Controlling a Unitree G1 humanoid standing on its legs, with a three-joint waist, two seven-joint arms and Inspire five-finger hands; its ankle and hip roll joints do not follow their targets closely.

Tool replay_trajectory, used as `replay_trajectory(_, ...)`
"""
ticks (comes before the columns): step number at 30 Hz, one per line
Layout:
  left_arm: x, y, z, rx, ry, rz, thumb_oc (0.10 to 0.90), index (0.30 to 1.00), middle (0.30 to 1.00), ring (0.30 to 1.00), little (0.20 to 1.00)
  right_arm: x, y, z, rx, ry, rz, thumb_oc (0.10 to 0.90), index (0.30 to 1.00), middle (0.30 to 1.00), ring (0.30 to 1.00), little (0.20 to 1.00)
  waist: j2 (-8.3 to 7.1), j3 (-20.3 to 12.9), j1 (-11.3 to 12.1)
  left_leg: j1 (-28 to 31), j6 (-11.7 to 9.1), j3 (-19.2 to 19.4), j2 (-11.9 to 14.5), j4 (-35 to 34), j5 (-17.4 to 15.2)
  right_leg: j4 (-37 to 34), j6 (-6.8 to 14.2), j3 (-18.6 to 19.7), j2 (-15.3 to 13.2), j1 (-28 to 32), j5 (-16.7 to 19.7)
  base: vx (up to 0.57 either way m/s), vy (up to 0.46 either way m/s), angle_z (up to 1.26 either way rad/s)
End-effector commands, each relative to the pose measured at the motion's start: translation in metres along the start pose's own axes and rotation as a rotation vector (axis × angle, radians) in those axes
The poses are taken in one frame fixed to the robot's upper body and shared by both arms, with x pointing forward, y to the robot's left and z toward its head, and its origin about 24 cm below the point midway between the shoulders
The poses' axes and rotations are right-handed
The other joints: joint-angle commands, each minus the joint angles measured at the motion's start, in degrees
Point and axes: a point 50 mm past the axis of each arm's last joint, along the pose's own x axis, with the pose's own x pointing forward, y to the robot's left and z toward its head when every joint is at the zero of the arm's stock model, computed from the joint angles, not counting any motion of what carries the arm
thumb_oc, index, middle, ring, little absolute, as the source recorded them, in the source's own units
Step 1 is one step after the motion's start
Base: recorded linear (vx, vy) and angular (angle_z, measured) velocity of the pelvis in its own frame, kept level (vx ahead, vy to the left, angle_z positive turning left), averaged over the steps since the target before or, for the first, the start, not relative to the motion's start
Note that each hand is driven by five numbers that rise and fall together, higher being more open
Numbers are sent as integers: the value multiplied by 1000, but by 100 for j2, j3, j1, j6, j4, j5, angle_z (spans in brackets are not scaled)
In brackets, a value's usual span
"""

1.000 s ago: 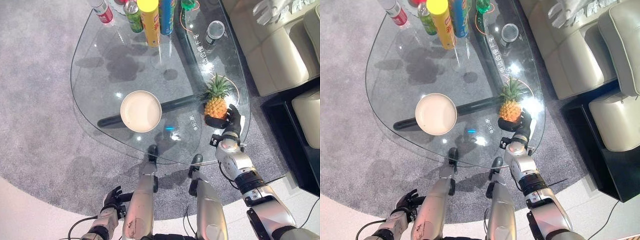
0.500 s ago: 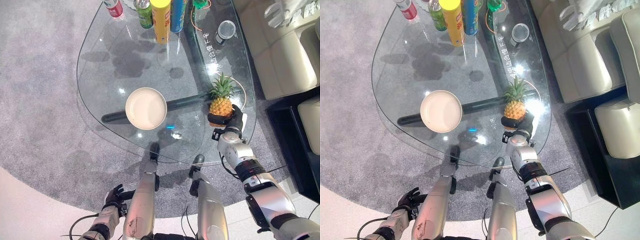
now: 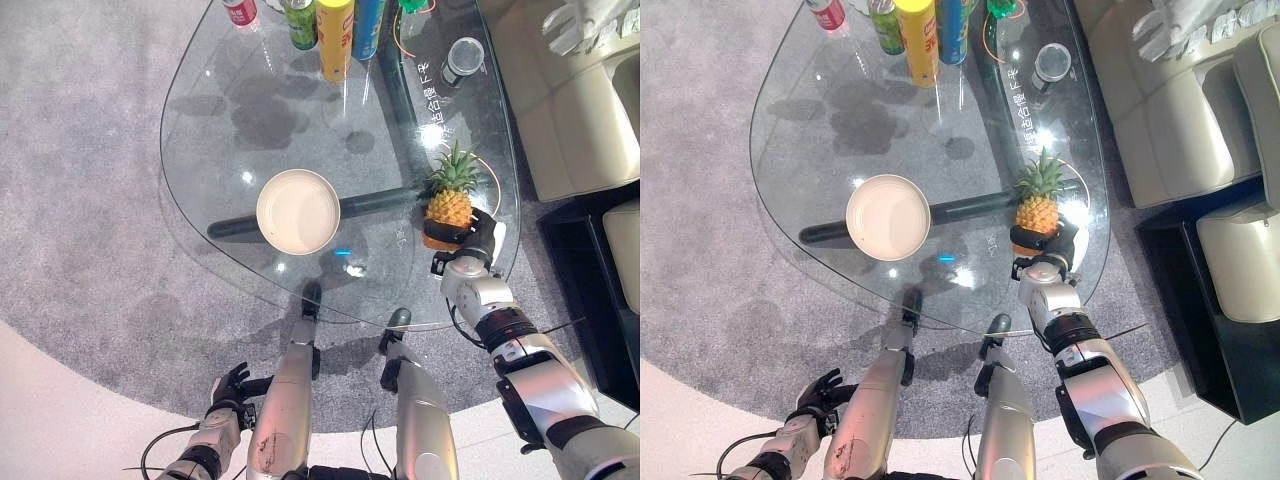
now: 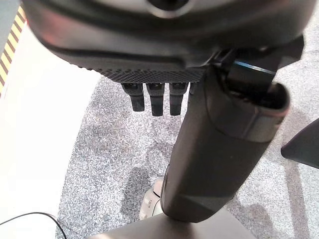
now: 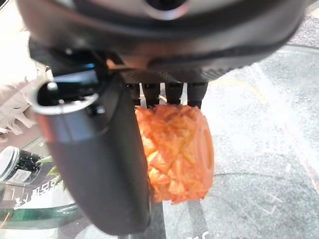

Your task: Pick up the fruit to the plate

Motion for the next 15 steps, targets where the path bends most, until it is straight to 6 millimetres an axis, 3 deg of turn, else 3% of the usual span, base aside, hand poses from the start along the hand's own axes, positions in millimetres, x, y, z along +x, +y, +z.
replay_trajectory(1, -4, -15, -9, -22, -2, -45, 800, 900, 900, 900, 900, 2, -2, 21, 30, -73, 12, 100, 300, 300, 300, 200, 59, -39, 134, -85, 154, -293, -224, 302, -391, -327, -18, 5, -82, -30, 498, 0, 0, 0)
replay_trajectory(5, -4, -13, -3, -116, -35, -4, 800, 900, 900, 900, 900, 3, -4, 22, 55, -81, 24, 100, 300, 300, 300, 200, 80, -39, 124, -41, 149, -288, -221, 304, -400, -321, -25, 3, -87, -3, 486, 0, 0, 0)
replay_trajectory(10, -3, 3, 8, -242, -104, 92, 800, 900, 900, 900, 900, -1, -5, 23, 118, -112, 46, 100, 300, 300, 300, 200, 62, -39, 89, 48, 124, -268, -193, 293, -409, -292, -32, 10, -75, 51, 437, 0, 0, 0)
replay_trajectory(15, -6, 11, 37, -392, -249, 147, 800, 900, 900, 900, 900, -17, -3, 24, 202, -196, 97, 100, 300, 300, 300, 200, 9, -39, -11, 176, 128, -232, -148, 238, -401, -283, -29, 30, -49, 138, 401, 0, 0, 0)
